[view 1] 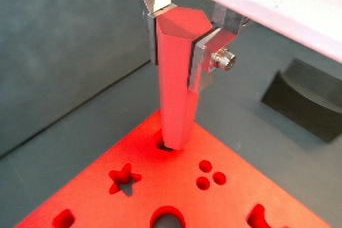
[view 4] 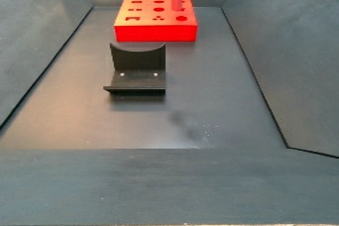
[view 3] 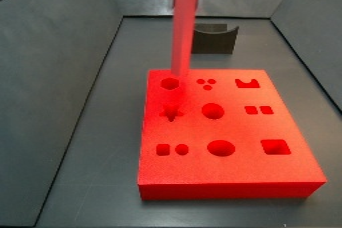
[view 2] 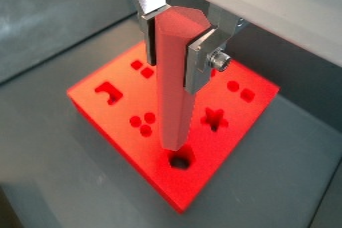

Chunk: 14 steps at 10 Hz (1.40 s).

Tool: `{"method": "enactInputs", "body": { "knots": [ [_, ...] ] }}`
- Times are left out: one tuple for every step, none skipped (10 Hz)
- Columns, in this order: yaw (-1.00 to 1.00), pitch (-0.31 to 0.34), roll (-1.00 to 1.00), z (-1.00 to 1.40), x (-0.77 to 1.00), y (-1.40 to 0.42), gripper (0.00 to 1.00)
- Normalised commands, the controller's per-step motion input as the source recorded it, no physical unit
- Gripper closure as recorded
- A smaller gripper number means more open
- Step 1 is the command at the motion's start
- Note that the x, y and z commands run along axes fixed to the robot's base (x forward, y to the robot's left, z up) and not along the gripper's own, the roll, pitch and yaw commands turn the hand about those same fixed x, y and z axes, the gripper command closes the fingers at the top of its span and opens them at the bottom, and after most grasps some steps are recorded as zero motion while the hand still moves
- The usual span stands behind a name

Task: Pick up the hexagon object. Move up. Move to above the board. Insert the hexagon object.
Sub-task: Insert the hexagon object.

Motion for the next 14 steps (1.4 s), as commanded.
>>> {"method": "enactInputs", "body": {
  "knots": [
    [0.17,-0.174,0.10,-0.33,-0.25,0.00,1.00],
    [0.00,-0.120,-0.01,-0.25,-0.09,0.00,1.00],
    [0.00,-0.086,-0.05,-0.18,-0.01,0.00,1.00],
    [0.00,-0.094,-0.09,-0.17,-0.02,0.00,1.00],
    [0.00,-0.137,-0.10,-0.20,-0.03,0.00,1.00],
    [0.00,-0.116,-0.10,-0.23,0.00,0.00,1.00],
    [0.00,-0.083,-0.08,-0.29,0.00,0.00,1.00],
    [0.00,-0.081,-0.04,-0.30,-0.11,0.00,1.00],
    [0.00,-0.066,0.00,-0.21,-0.31,0.00,1.00],
    [0.00,-0.051,0.00,-0.23,-0.21,0.00,1.00],
    [0.00,-0.031,0.00,-0.25,-0.19,0.00,1.00],
    [0.00,-0.031,-0.01,-0.41,0.00,0.00,1.00],
    [0.00,-0.049,-0.06,-0.68,0.18,0.00,1.00],
    [0.00,-0.099,-0.08,-0.87,0.23,0.00,1.00]
  ]
}}
